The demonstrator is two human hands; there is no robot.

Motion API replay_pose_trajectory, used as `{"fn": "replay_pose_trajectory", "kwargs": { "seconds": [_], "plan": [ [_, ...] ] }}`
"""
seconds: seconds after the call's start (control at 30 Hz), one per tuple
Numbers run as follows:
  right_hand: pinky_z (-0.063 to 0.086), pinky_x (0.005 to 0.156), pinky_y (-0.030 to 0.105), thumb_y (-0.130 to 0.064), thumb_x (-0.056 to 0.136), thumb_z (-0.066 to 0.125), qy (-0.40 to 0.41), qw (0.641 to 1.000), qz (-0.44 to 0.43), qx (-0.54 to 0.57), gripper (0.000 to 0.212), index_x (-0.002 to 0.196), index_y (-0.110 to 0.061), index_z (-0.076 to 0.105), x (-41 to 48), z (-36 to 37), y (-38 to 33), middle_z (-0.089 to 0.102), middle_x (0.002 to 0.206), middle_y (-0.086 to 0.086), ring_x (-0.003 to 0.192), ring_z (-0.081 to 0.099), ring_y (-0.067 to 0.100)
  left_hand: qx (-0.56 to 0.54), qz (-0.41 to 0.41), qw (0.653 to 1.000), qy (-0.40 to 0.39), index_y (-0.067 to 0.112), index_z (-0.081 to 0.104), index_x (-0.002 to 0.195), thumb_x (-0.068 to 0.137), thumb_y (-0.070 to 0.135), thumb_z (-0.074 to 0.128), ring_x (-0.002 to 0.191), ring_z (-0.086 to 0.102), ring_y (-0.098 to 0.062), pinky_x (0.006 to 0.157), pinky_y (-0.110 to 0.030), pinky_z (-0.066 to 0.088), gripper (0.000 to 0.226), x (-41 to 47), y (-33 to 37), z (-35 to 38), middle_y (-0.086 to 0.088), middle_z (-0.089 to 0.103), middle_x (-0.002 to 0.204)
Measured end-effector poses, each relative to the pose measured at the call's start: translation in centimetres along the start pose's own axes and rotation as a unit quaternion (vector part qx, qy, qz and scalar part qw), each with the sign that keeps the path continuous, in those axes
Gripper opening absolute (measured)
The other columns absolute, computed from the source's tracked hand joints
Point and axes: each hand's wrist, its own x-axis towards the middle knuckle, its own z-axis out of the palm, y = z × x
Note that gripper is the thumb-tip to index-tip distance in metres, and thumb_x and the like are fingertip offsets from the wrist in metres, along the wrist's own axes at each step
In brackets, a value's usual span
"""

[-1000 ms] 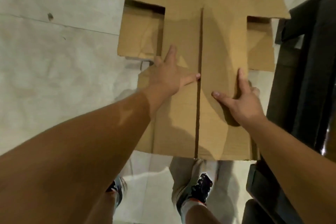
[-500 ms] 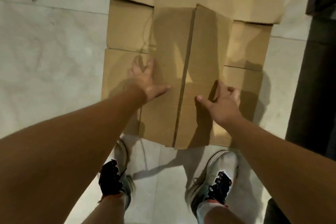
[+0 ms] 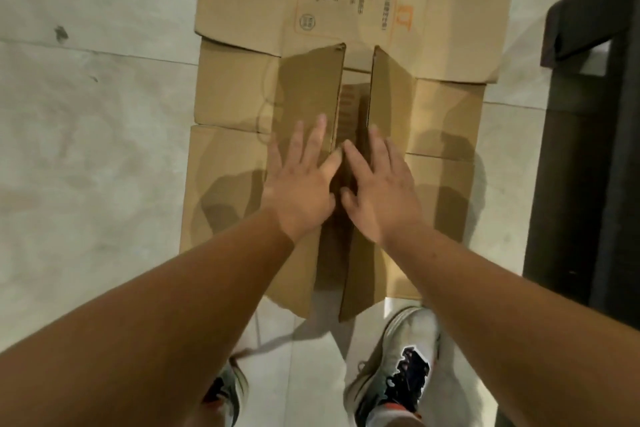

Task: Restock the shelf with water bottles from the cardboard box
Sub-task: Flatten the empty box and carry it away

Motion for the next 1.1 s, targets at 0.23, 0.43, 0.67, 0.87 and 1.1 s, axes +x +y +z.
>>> {"fn": "replay_pose_trajectory", "kwargs": {
  "seconds": [0.23,0.43,0.67,0.87,1.1],
  "plan": [
    [0.019,0.124,0.049,-0.037,0.099,0.053,-0.007,0.998,0.050,0.030,0.083,0.161,-0.030,0.000,-3.0,-1.2,4.4,-0.016,0.168,0.004,0.155,0.005,0.032,-0.040,-0.008,0.998,0.052,0.015,0.015,0.159,0.084,0.052,0.068,0.144,0.034,-0.038,0.111,-0.053,0.042,0.099,-4.3,-5.5,-1.4,-0.019,0.009,0.166],
    [0.011,0.122,0.055,-0.054,0.097,0.051,-0.029,0.975,0.218,0.019,0.092,0.160,-0.025,-0.011,-5.2,-1.8,11.5,-0.030,0.163,-0.002,0.154,-0.011,0.031,0.007,-0.177,0.983,-0.039,0.018,0.001,0.160,0.082,0.076,0.055,0.154,0.002,-0.038,0.117,-0.067,0.019,0.111,-6.5,-11.5,-1.5,-0.010,-0.015,0.168],
    [-0.005,0.123,0.057,-0.086,0.082,0.033,-0.091,0.979,0.182,-0.002,0.105,0.156,-0.035,-0.021,4.3,1.9,14.3,-0.032,0.163,0.001,0.151,-0.025,0.032,0.020,-0.186,0.981,-0.059,0.023,-0.025,0.156,0.067,0.102,0.013,0.149,-0.030,-0.030,0.120,-0.064,-0.004,0.125,2.7,-14.8,2.8,-0.003,-0.036,0.161],
    [0.007,0.121,0.059,-0.085,0.084,0.037,0.006,0.970,0.241,0.040,0.102,0.158,-0.034,-0.012,13.6,-1.8,14.4,-0.024,0.166,0.004,0.153,-0.011,0.036,-0.028,-0.218,0.976,0.008,0.024,-0.022,0.156,0.073,0.098,0.022,0.152,-0.022,-0.030,0.120,-0.065,0.003,0.119,11.2,-15.4,0.2,-0.005,-0.027,0.165],
    [0.026,0.115,0.064,-0.086,0.071,0.059,0.029,0.931,0.354,0.088,0.120,0.158,-0.033,-0.006,18.0,-4.9,18.6,0.006,0.165,0.017,0.147,0.016,0.049,-0.093,-0.305,0.947,0.023,0.039,-0.021,0.154,0.074,0.096,0.029,0.150,0.008,-0.044,0.114,-0.065,0.025,0.111,16.8,-18.6,-2.6,-0.013,-0.018,0.166]
  ]
}}
